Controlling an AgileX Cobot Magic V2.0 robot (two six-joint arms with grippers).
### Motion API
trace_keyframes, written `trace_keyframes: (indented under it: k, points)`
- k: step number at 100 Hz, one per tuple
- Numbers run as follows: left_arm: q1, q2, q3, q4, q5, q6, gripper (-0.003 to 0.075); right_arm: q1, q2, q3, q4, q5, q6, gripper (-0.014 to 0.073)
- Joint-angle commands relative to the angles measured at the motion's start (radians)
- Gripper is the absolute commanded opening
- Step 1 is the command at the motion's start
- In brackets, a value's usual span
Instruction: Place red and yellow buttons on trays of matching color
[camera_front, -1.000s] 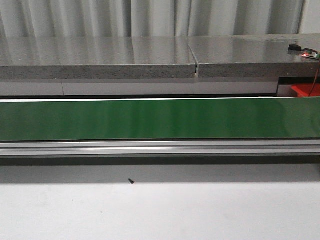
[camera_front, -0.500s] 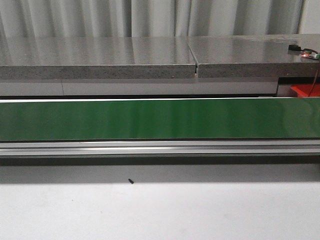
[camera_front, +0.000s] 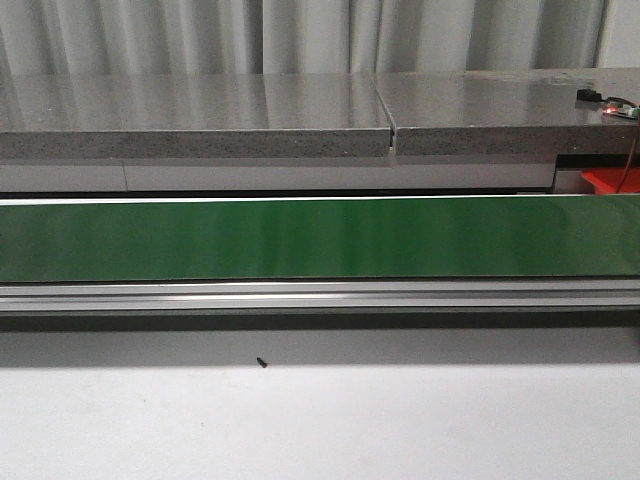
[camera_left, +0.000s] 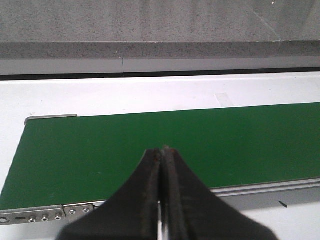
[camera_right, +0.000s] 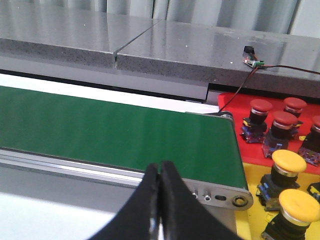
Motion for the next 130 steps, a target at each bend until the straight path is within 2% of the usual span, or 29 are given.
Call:
trace_keyframes:
  k: [1, 130]
  points:
    - [-0.009, 0.002, -0.027, -0.024, -0.067, -0.003, -0.002, 0.0, -0.02, -0.013, -0.011, -0.084, 0.0, -0.0069]
    - [-0.009, 0.002, -0.027, -0.024, -0.076, -0.003, -0.002, 0.0, -0.02, -0.013, -0.011, -0.108, 0.0, -0.0069]
